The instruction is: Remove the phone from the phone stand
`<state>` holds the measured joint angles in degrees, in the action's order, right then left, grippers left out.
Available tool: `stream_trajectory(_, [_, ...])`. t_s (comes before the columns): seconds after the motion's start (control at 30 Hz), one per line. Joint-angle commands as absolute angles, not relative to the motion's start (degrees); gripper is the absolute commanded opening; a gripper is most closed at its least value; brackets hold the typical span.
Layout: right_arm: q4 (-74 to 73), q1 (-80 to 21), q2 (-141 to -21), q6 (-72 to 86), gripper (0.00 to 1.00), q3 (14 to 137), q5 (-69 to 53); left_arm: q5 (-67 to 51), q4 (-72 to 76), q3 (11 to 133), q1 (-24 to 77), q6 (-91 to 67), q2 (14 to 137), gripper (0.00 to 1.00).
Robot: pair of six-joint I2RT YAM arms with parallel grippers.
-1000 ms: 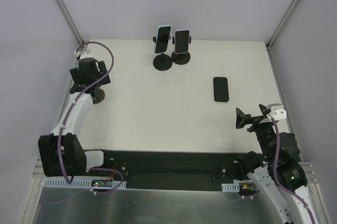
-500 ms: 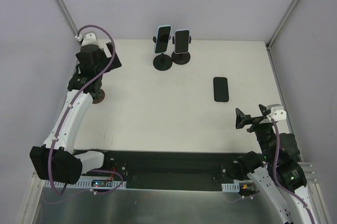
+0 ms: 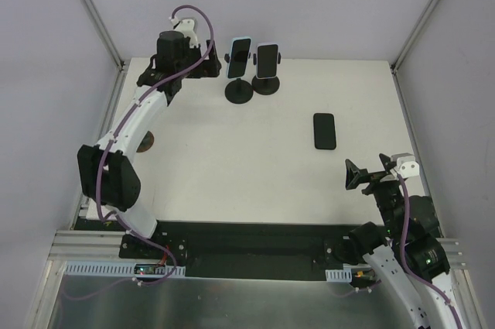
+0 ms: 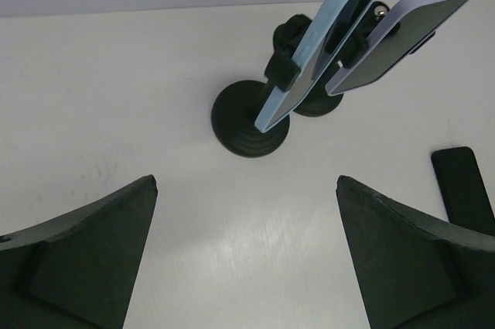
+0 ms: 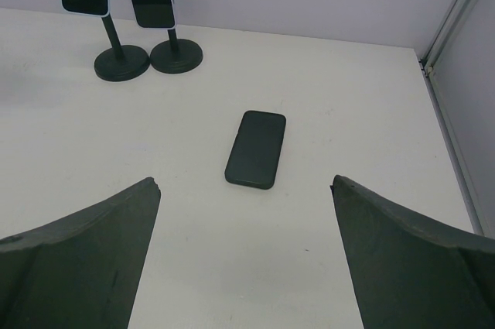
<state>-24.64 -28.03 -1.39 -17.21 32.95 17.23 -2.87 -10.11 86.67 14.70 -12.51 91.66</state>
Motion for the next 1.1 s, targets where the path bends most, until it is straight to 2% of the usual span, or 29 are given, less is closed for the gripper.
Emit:
stream_trajectory(0.0, [-21.7, -28.5, -1.3, -17.3, 0.96, 33.0, 16.9, -11.3, -4.9, 95.0, 15.5, -7.2, 97.8, 0.99])
stream_trajectory(0.2, [-21.7, -28.4, -2.4, -17.5, 0.96, 33.0, 16.4, -16.8, -2.2, 103.9, 15.6, -5.7, 106.8, 0.96])
stream_trajectory(0.33, [-21.7, -28.4, -3.1, -17.7, 0.96, 33.0, 16.3, -18.3, 0.4, 108.1, 15.7, -4.9, 111.3, 0.9])
stream_trajectory(0.43, [-21.8, -28.5, -3.5, -17.8, 0.96, 33.0, 16.3, -19.7, 4.6, 109.8, 15.6, -5.3, 114.4, 0.81])
stream_trajectory(0.6, [-22.0, -28.4, -4.4, -18.0, 0.96, 33.0, 16.3, -23.1, 12.2, 110.9, 15.7, -6.9, 118.9, 0.6])
stream_trajectory(0.73, [-21.7, -28.3, -4.7, -18.1, 0.96, 32.9, 16.5, -25.7, 15.8, 111.2, 15.7, -9.3, 121.4, 0.49])
stream_trajectory(0.9, [-21.6, -28.3, -5.4, -18.3, 0.96, 33.0, 16.5, -28.7, 17.7, 109.6, 15.6, -10.6, 121.6, 0.33])
stream_trajectory(0.93, [-21.5, -28.3, -5.6, -18.3, 0.96, 32.9, 16.6, -29.1, 18.3, 108.8, 15.6, -10.5, 120.6, 0.26])
stream_trajectory(1.07, [-21.4, -28.3, -5.5, -18.3, 0.96, 32.8, 16.5, -29.0, 20.9, 103.0, 15.7, -10.0, 116.2, 0.11])
